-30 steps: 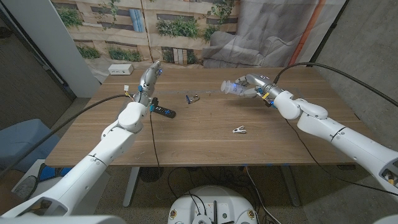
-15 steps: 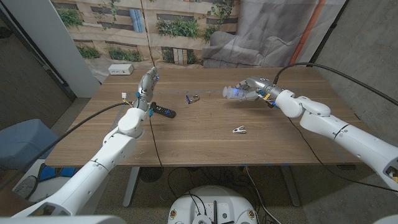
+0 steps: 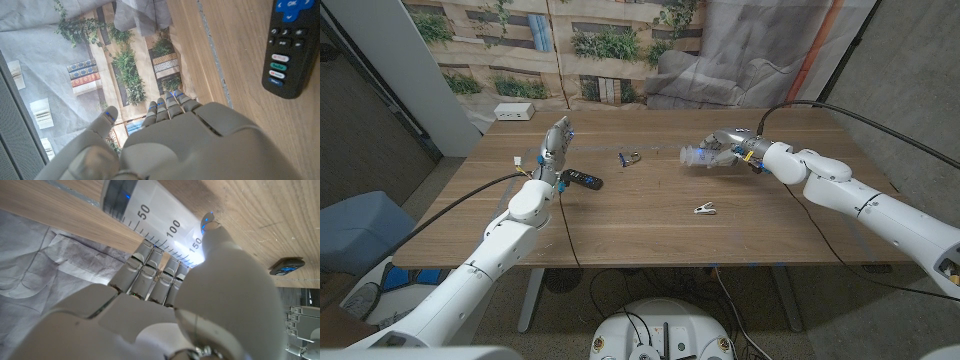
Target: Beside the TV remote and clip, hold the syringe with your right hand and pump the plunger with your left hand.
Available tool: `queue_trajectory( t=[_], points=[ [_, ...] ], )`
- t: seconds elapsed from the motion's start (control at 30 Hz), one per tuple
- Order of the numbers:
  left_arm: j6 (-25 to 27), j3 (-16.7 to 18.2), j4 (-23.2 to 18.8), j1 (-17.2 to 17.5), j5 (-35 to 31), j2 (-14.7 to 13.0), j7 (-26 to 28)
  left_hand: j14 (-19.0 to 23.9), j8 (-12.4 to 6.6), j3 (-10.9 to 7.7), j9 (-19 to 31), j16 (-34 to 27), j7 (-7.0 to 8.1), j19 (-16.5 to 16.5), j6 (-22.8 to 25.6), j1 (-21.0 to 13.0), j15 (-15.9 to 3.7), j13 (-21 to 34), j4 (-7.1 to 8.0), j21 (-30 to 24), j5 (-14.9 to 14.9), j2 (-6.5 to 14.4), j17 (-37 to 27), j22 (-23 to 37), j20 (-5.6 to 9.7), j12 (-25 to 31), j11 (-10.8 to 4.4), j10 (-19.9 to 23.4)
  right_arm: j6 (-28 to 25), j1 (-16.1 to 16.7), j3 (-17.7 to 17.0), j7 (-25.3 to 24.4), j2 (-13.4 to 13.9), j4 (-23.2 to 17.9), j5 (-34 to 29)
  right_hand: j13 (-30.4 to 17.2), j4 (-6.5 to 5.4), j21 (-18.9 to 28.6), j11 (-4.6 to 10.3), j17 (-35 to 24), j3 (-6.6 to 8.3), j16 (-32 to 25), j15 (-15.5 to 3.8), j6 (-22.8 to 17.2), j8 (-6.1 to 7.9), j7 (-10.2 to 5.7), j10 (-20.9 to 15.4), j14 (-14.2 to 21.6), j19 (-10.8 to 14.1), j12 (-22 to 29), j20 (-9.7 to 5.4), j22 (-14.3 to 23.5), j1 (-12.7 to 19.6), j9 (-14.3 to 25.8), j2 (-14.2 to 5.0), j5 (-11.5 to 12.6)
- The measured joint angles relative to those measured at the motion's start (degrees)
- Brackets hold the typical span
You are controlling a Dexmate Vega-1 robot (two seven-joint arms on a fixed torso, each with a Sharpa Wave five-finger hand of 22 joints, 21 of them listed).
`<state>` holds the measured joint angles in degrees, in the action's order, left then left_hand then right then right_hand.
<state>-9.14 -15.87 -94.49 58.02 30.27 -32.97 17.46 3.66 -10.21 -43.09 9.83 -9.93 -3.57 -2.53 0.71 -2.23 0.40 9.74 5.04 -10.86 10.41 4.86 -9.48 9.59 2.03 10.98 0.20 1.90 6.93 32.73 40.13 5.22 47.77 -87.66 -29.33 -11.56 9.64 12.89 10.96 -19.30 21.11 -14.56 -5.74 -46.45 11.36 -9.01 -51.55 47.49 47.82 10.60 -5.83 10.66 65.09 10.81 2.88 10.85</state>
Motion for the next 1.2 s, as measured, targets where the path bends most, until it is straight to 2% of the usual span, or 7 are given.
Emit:
queue_trajectory(
  t=[0.3,0.33,0.4,0.47,0.93,1.13,1.2],
  points=[
    [0.0,0.1,0.7,0.2,0.0,-0.5,0.0,-0.5,0.00,0.40,0.0,0.0,0.30,0.0,-0.3,0.3,-0.11,0.0,0.08,0.3,0.0,-0.2,0.0,0.0,0.00,-0.4,0.11,-0.5,-0.2,0.0,0.0,2.0,0.0,0.0,-1.5,-0.3,-0.25,0.0,-0.01,0.0,-0.26,0.0,0.10,0.0,-0.06,0.00,0.0,-0.3,0.0,0.0,0.00,0.0,0.0,0.3,0.00,0.0],
    [0.8,0.0,0.8,0.2,1.4,-0.6,-0.6,-0.5,0.00,0.40,0.0,0.0,0.30,0.2,-0.3,0.3,-0.11,0.0,0.08,0.3,0.0,-0.2,0.0,0.0,-0.21,-0.4,0.11,-0.5,-0.3,-2.2,1.9,2.2,-1.0,1.9,-1.7,-0.3,-0.25,0.0,-0.01,0.0,-0.26,0.0,0.10,0.0,-0.06,0.00,0.0,-0.3,0.0,0.0,0.00,0.0,0.0,0.3,0.00,0.0],
    [1.0,0.0,0.9,0.1,1.4,-0.7,-0.8,-0.5,0.00,0.63,0.0,0.0,0.51,0.6,-0.5,0.3,-0.11,0.0,0.31,0.3,0.0,-0.2,0.0,0.0,-0.25,-0.4,0.10,-0.5,-0.4,-2.4,2.1,2.4,-1.1,2.0,-2.0,-0.3,-0.23,0.0,-0.19,0.0,-0.59,0.0,0.11,0.0,-0.07,0.00,0.2,-0.3,0.0,0.0,0.00,0.0,0.0,0.3,0.00,0.0],
    [1.1,-0.1,1.2,0.0,1.5,-0.9,-0.9,-0.5,0.00,0.63,0.0,0.0,0.41,0.7,-0.6,0.5,-0.11,0.0,0.31,0.3,0.0,-0.4,0.0,0.0,-0.16,-0.4,-0.19,-0.8,-0.5,-2.6,2.3,2.7,-1.2,2.2,-2.4,-0.3,-0.27,0.0,-0.11,0.1,-0.78,0.4,0.30,0.0,-0.10,0.01,0.3,-0.5,0.0,-0.2,-0.01,-0.2,1.4,0.3,-1.35,-0.1],
    [1.4,-1.1,3.5,-1.4,2.0,-1.3,-2.9,-1.0,0.00,0.86,0.0,0.0,0.50,1.1,-0.9,0.7,-0.21,0.0,0.55,0.5,0.0,-0.2,0.0,0.0,-0.30,-0.4,-0.50,-1.1,-1.2,-4.9,4.7,4.7,-2.5,4.1,-4.9,-0.3,-0.77,0.0,-0.41,0.0,-1.32,0.4,0.22,0.3,0.17,-0.29,0.6,-1.0,-0.2,0.0,-0.17,-0.3,1.4,0.2,-1.35,-0.2],
    [1.6,-1.5,4.3,-2.0,2.1,-1.4,-3.4,-1.0,0.00,0.86,0.0,0.0,0.50,1.1,-0.9,0.7,-0.21,0.0,0.55,0.5,0.0,-0.2,0.0,0.0,-0.30,-0.4,-0.50,-1.1,-1.3,-5.9,5.6,5.8,-3.0,5.2,-5.5,-0.3,-1.00,-0.5,-0.62,0.2,-1.71,0.8,0.40,1.6,0.16,-0.51,2.1,-1.8,-0.9,0.0,0.43,-0.3,1.4,0.2,-1.35,-0.2],
    [1.6,-1.6,4.5,-2.2,2.1,-1.4,-3.4,-1.0,0.00,0.86,0.0,0.0,0.50,1.1,-0.9,0.7,-0.21,0.0,0.55,0.5,0.0,-0.2,0.0,0.0,-0.30,-0.4,-0.50,-1.1,-1.3,-5.9,5.6,6.3,-3.0,5.2,-5.6,-0.3,-1.02,-0.5,-0.77,0.2,-2.17,1.0,0.73,2.0,-0.18,-0.71,3.0,-2.6,-1.3,-0.1,0.11,-0.3,1.3,0.3,-1.39,-0.2]
  ],
)
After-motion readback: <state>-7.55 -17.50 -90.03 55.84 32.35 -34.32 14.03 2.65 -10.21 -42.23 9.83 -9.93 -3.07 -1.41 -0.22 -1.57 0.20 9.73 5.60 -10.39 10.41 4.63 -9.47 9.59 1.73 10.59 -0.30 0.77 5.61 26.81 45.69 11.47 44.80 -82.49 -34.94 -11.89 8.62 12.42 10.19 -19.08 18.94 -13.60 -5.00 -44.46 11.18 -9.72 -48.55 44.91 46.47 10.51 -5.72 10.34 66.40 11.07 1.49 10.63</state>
